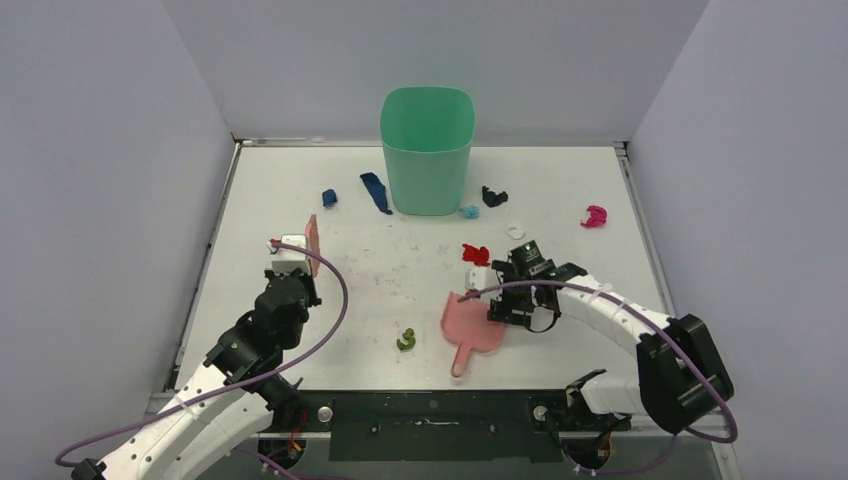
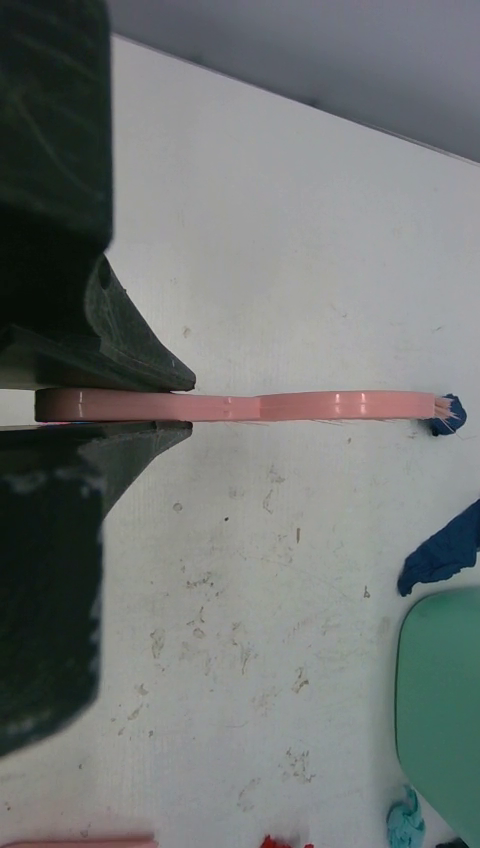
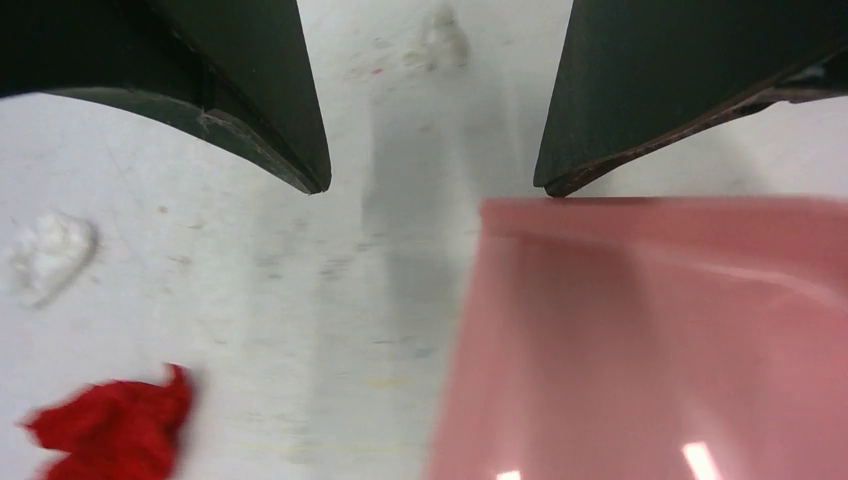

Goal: Sweep away the paper scraps from the table

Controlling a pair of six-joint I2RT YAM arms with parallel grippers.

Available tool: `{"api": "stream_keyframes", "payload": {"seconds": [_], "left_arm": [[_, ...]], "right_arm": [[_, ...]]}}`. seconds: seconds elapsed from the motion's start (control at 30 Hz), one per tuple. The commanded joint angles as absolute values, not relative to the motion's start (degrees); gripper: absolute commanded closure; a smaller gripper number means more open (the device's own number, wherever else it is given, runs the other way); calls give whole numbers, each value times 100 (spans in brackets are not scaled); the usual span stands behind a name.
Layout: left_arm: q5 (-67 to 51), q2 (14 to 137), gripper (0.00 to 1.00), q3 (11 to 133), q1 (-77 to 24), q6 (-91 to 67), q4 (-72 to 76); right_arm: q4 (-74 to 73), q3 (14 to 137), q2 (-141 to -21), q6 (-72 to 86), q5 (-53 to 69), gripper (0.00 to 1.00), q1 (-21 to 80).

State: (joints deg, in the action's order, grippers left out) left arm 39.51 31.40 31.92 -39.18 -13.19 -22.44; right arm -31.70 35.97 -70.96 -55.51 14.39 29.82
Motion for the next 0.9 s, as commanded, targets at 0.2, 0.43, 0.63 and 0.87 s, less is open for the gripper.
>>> {"api": "stream_keyframes", "payload": {"seconds": [0.2,0.43,0.63,0.87], "left_arm": [[3824,2405,100,3223,-3823,-1336,-1863],[3575,2720,100,3308,-4029,-1457,-1860],[3352,2990,100,3480,-3922,-1553,-2023],[3353,2952,100,3417,-3876,-1549,-1991]], "right_arm": [[-1396,4693,-8310,-3549,1425,24,2398],[-2710,4924,-7169,-3012,2068,20,2395],[-3395,4866,-7014,-2687,2393,25,2404],[-3756,4930,-7383,-2565,2328,36,2422]]}}
